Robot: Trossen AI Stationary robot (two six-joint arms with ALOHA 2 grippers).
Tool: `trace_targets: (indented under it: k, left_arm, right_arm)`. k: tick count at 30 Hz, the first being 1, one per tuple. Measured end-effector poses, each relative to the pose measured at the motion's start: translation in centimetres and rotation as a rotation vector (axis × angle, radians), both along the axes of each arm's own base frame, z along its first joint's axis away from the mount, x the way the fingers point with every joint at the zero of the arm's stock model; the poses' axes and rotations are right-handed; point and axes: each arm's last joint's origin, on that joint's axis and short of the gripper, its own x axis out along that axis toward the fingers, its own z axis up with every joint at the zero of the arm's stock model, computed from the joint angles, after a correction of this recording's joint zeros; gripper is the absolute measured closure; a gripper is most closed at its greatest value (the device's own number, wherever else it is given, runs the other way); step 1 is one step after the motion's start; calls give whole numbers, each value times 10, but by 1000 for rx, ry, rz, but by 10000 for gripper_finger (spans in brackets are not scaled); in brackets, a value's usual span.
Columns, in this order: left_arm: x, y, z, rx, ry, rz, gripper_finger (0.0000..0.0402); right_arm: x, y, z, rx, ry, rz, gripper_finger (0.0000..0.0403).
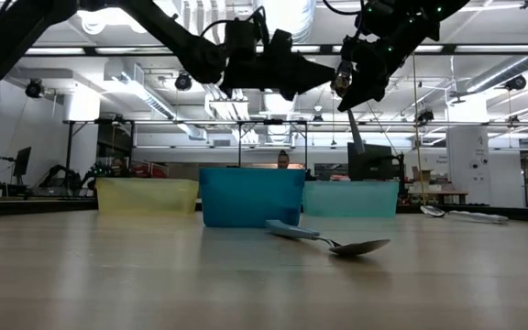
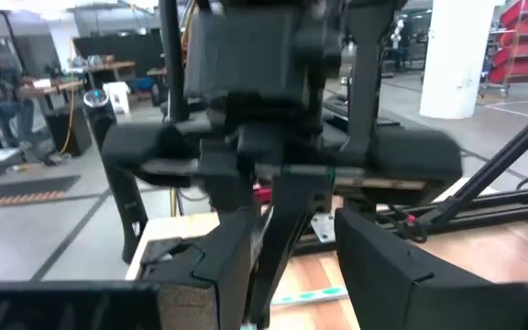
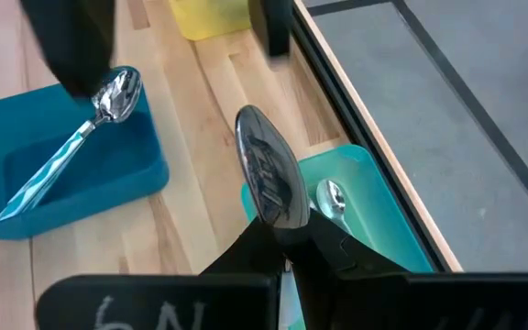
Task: Sort silverware by color (type)
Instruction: Put the light blue spoon into the light blue bin
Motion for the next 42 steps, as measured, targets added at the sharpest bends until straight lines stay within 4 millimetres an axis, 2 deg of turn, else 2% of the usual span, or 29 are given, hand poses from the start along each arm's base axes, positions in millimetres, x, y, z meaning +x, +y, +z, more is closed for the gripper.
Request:
trace_targets:
  k: [13,18,24,30,36,42]
  left_arm:
    - [7,5,-14,8,-43,26,263]
    - [16,10,-22,-1,-39,35,264]
    - [26,17,-25,-20,-46,31,264]
    - [29,17,-27,-18,-44,4,271]
    - [29,18,-29,-20,-36,3,311]
    - [29,18,-29,-24,-35,7,392]
  right_arm:
    - [0,0,0,0,-1,0,394]
    - [0,0,0,0,0,0,394]
    - [0,0,0,1,1,1,394]
    - [0,0,0,-9,4,10,394]
    - [0,0,0,-10,4,10,394]
    - [0,0,-1,-8,4,9,394]
